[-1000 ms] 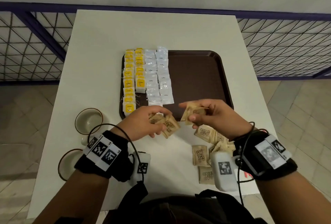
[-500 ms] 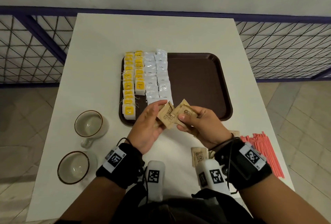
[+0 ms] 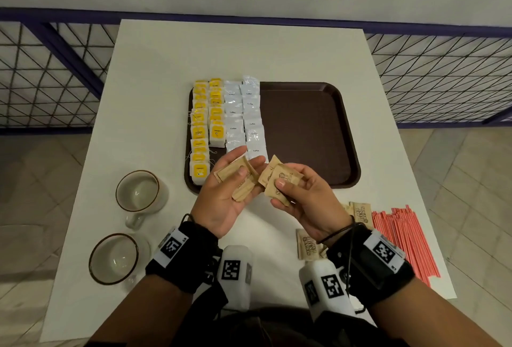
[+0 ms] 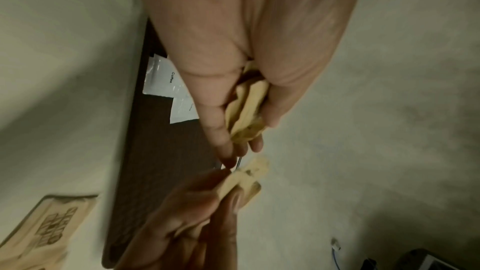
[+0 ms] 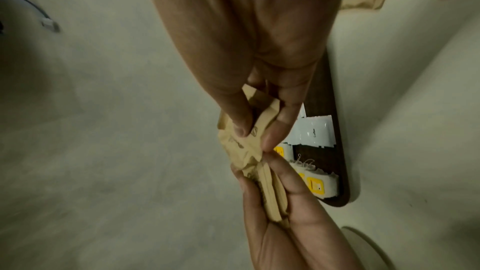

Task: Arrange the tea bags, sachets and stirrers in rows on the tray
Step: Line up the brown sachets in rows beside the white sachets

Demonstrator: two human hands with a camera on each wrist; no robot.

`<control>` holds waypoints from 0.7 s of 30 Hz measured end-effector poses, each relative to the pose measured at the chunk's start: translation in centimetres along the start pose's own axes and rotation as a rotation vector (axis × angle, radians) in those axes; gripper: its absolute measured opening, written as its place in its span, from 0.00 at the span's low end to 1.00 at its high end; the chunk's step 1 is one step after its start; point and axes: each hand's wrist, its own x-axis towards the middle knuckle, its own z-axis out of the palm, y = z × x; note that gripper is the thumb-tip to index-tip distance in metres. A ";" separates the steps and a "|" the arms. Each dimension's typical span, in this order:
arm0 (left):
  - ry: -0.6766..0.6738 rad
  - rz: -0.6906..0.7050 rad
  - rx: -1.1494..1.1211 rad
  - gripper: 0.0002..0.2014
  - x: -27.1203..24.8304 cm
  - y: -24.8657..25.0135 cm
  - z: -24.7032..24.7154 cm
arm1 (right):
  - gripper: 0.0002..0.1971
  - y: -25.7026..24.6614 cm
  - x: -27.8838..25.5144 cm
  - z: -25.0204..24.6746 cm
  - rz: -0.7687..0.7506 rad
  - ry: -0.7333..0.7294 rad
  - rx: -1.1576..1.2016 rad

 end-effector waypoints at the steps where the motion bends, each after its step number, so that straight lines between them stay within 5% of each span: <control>1: 0.006 -0.003 0.011 0.18 0.0 0.1 -0.1 | 0.12 -0.2 0.0 -0.2 0.003 -0.002 -0.006; 8: 0.123 -0.041 0.196 0.13 -0.1 0.1 -0.4 | 0.08 -0.6 -0.2 -1.0 0.024 -0.008 0.034; 17: 0.073 -0.016 0.517 0.02 0.0 -0.8 0.7 | 0.06 0.3 0.0 -0.1 -0.068 0.043 -0.027; 21: 0.133 -0.009 0.562 0.07 0.5 0.1 -0.1 | 0.05 -0.1 0.2 -0.9 -0.116 0.135 -0.105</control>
